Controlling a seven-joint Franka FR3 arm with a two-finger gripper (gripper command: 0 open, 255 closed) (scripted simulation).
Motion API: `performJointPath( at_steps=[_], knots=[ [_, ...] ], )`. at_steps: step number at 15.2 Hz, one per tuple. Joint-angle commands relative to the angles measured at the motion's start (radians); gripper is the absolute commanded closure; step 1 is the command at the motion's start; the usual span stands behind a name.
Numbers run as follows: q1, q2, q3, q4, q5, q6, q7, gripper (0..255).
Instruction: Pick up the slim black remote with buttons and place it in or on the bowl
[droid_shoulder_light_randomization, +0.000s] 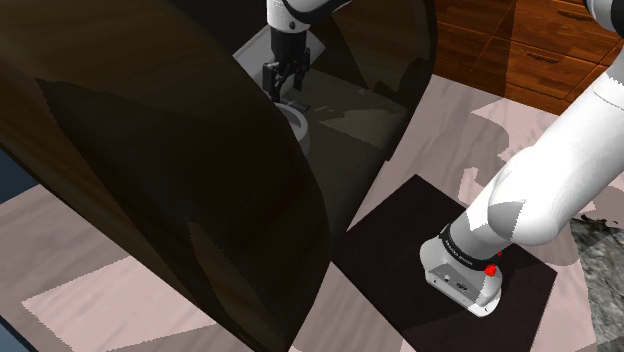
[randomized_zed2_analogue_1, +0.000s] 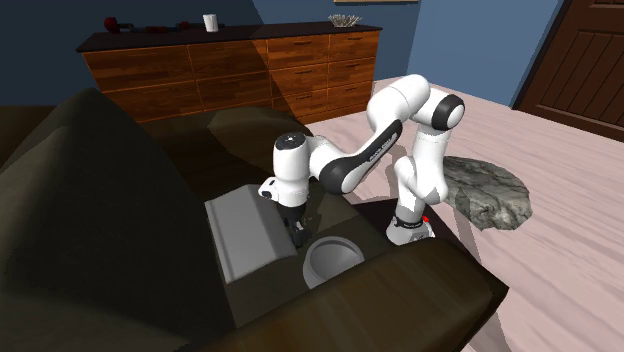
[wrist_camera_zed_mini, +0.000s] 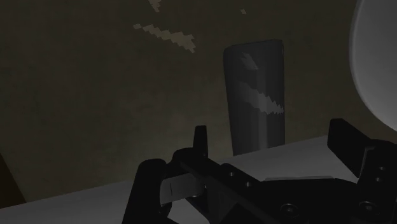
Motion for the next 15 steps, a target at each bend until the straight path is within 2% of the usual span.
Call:
performJointPath(
  at_steps=[1,6,7,15],
  knots=[
    [0.0,0.019,0.0,-0.008,-0.002,0.009,0.005,255],
    [-0.002,0.024,-0.003,0.009,-0.003,-0.003,0.0,255],
    [-0.003,0.018,-0.002,-0.014,-0.002,0.014,-0.001,255],
    [-0.005,-0.001,-0.001,0.073,0.004,-0.09,-0.007,255]
  ],
)
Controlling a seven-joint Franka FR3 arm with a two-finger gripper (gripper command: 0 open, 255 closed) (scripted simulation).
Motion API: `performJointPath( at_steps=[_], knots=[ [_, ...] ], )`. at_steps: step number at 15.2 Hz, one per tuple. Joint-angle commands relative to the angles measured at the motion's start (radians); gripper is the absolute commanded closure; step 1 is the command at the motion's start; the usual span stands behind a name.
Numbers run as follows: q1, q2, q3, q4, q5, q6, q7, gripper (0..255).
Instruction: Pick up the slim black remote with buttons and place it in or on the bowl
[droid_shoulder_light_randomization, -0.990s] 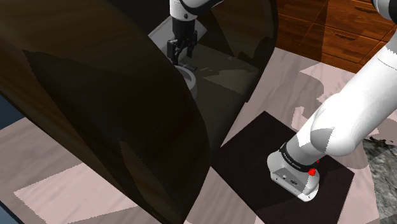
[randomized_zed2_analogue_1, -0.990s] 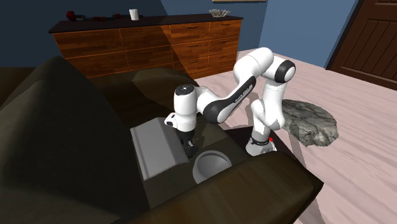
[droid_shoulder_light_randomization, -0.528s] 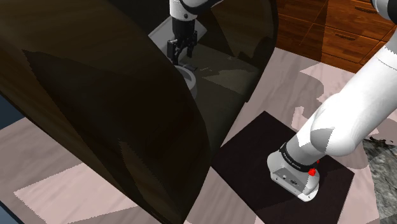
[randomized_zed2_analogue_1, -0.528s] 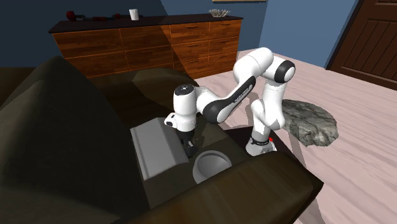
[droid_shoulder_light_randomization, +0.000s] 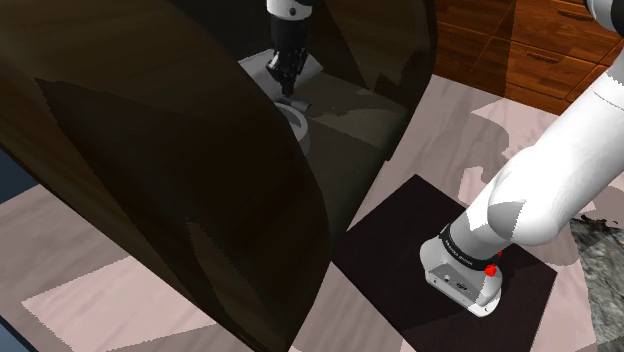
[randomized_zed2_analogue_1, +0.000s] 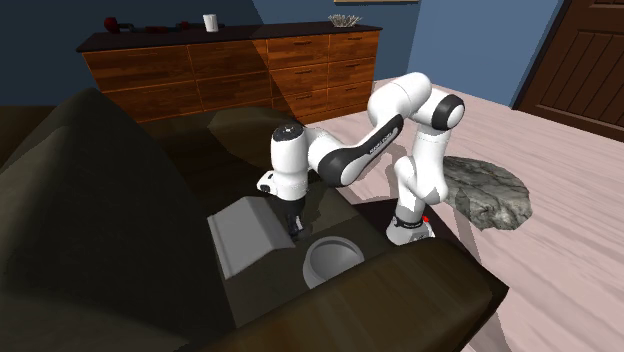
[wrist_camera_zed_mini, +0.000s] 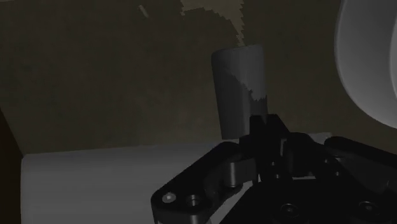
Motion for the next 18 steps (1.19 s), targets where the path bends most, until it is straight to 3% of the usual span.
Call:
performJointPath(
  at_steps=[1,3,4,7,14,18],
  knots=[
    [-0.001,-0.001,-0.001,0.028,-0.003,-0.03,-0.002,255],
    [-0.001,0.001,-0.001,0.027,-0.002,-0.027,-0.001,255],
    [-0.001,0.001,-0.001,0.027,-0.002,-0.027,-0.001,0],
    [-0.011,-0.091,-0.014,-0.091,0.014,0.004,-0.118,0],
    [-0.011,-0.073,-0.015,-0.173,0.009,0.105,-0.114,0],
    [-0.011,-0.073,-0.015,-0.173,0.009,0.105,-0.114,0]
  ],
)
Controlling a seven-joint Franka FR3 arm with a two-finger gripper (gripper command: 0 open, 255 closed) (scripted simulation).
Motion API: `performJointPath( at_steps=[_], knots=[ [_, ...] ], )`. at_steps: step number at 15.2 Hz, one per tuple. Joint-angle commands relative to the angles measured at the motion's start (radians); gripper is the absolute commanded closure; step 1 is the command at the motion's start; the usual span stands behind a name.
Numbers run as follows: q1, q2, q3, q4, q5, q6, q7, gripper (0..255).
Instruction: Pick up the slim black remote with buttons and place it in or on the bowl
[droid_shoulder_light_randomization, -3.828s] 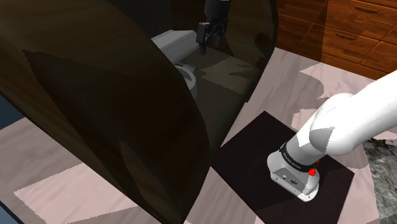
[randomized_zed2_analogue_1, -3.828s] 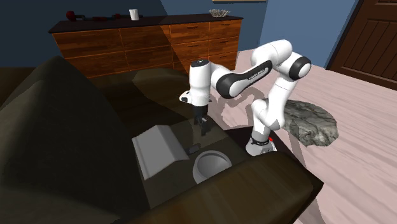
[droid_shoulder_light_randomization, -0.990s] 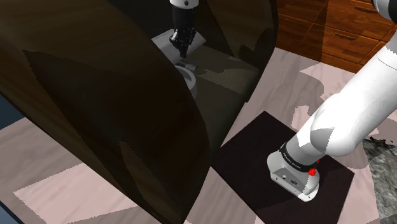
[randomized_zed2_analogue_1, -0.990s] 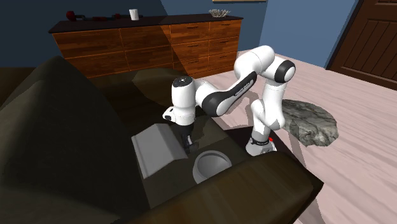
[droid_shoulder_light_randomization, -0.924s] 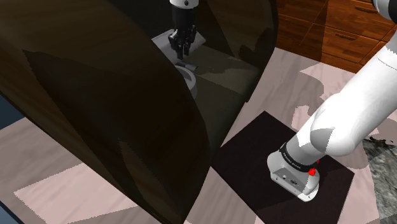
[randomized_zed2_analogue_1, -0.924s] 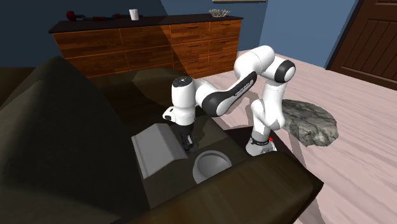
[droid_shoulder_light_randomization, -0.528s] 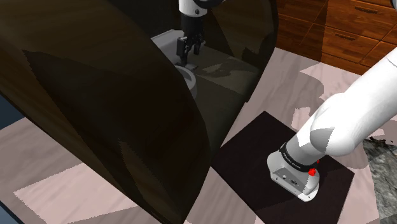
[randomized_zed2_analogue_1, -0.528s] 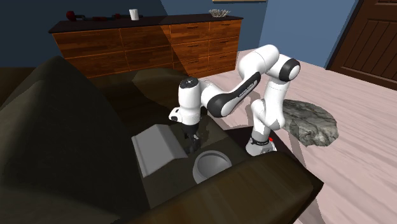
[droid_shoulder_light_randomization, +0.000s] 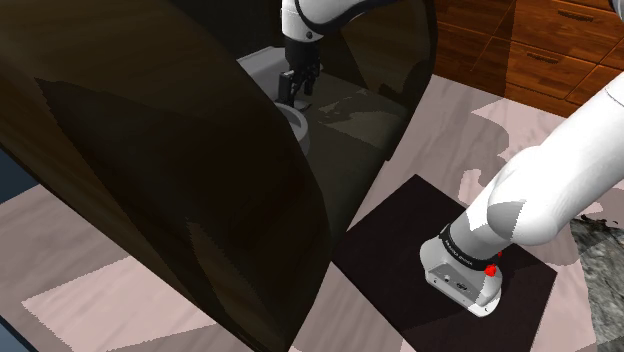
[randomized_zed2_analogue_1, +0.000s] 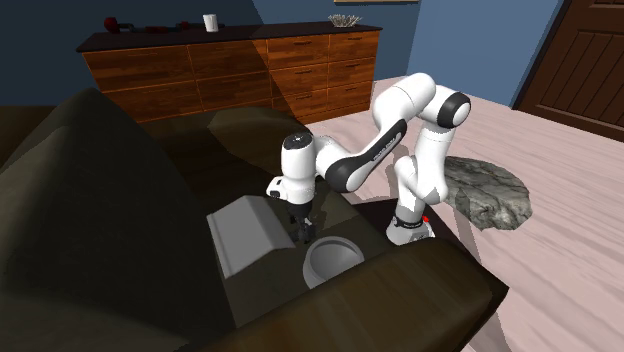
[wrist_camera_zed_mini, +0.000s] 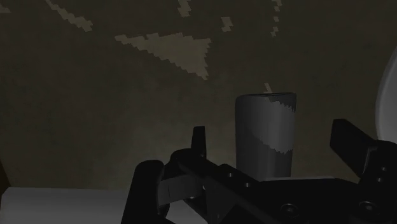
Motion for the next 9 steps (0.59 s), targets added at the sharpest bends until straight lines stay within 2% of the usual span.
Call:
performJointPath(
  at_steps=[1,4,5,9],
  knots=[
    [0.0,0.0,0.0,-0.001,0.0,0.001,0.0,0],
    [0.0,0.0,0.0,0.0,0.0,0.001,0.0,0],
    [0.0,0.0,0.0,0.0,0.0,0.001,0.0,255],
    [0.0,-0.004,-0.001,-0.005,0.001,0.001,-0.001,255]
  ],
)
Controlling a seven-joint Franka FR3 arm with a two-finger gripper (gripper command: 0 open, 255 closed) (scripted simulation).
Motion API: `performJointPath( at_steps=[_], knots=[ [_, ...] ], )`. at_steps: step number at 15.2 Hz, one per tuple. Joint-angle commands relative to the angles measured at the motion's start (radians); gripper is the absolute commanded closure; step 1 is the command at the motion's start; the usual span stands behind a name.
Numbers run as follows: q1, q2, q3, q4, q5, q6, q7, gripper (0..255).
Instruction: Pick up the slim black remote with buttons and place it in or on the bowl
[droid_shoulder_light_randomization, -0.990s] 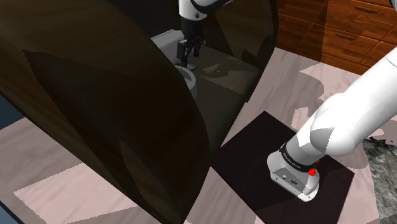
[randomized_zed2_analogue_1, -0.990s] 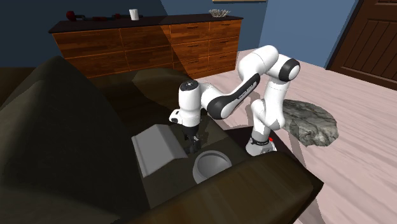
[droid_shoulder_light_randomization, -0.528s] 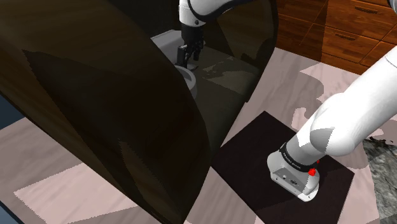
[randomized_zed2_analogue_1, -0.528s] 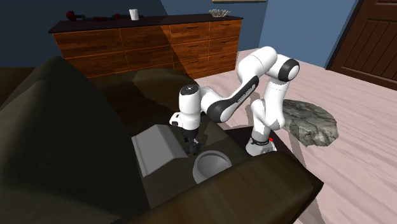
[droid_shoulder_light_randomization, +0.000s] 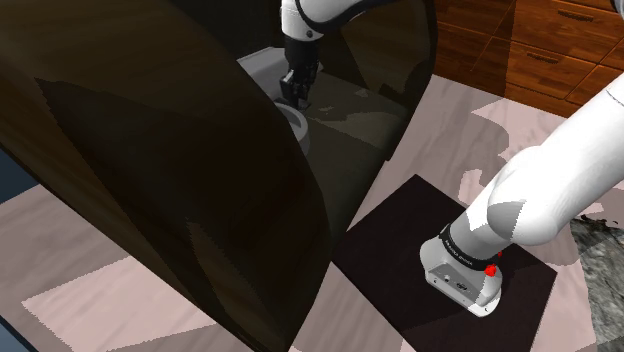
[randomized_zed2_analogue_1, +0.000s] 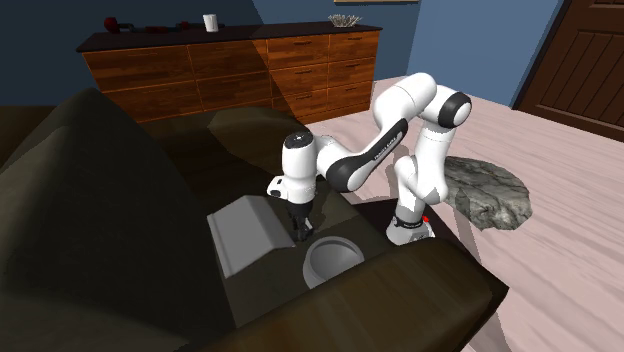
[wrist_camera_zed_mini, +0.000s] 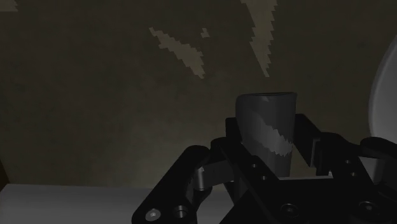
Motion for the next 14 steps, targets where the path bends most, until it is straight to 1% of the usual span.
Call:
performJointPath(
  at_steps=[1,5,14],
  knots=[
    [-0.002,0.001,-0.003,-0.004,-0.002,-0.002,-0.001,255],
    [-0.002,0.006,-0.002,0.0,-0.004,-0.001,0.001,255],
    [-0.003,-0.015,-0.003,0.099,0.002,-0.12,-0.006,255]
  ],
)
